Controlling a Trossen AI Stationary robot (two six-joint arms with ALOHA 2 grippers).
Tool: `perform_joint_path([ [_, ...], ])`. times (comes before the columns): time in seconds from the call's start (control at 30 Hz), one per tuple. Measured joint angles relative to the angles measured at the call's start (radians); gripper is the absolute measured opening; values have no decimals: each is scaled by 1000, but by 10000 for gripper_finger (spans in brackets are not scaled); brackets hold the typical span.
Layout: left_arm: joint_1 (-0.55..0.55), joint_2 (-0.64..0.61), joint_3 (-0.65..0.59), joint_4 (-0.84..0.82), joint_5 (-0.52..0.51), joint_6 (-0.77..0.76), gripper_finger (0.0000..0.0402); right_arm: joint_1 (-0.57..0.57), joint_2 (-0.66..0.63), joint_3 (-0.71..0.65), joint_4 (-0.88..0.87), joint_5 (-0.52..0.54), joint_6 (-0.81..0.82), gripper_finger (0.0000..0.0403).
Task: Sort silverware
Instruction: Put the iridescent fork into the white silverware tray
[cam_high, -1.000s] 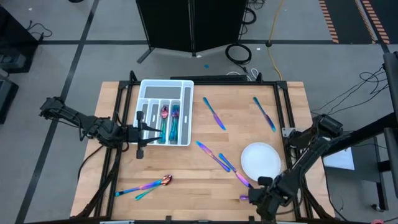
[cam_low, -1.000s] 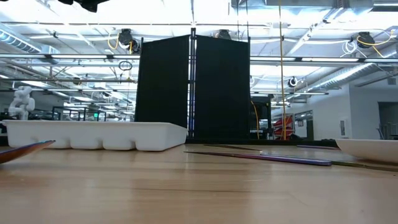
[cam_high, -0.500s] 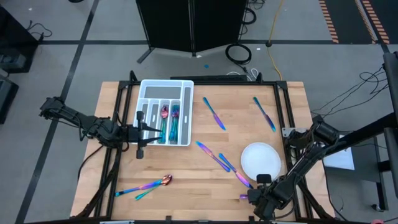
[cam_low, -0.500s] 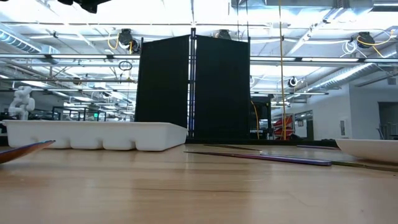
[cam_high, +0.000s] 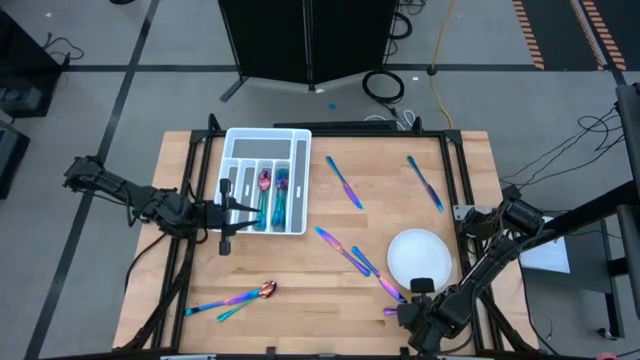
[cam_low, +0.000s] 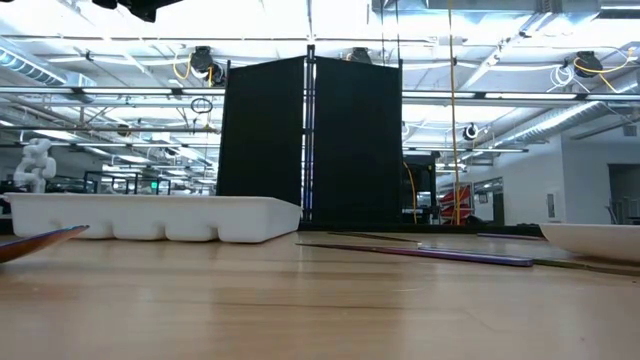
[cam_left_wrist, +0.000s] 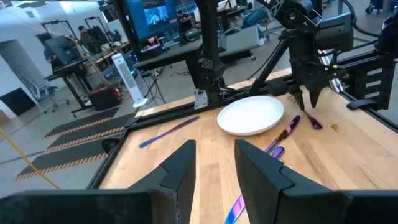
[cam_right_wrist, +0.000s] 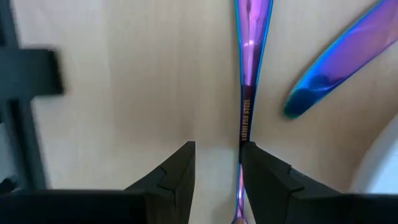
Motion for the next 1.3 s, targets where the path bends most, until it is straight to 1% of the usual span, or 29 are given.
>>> perform_joint_path([
  [0.07, 0, 0, 0, 0, 0, -1, 114, 0, 1, -1, -3, 22, 0, 118],
  [0.2, 0, 0, 0, 0, 0, -1, 114, 0, 0, -1, 3, 24, 0, 118],
  [0.43, 0, 0, 0, 1, 0, -1, 114, -3, -22, 18, 5, -26, 8, 118],
  [0.67, 0, 0, 0, 1, 0, -1, 114, -2, -31, 60, -29, -28, 4, 118],
  [0.8, 0, 0, 0, 1, 0, -2, 114, -2, -29, 60, -71, -27, 8, 118],
  [0.97, 0, 0, 0, 1, 0, -2, 114, -2, -26, 49, -83, -9, 4, 118],
  [1.3, 0, 0, 0, 1, 0, -2, 114, -2, -26, 3, -30, -2, 5, 118],
])
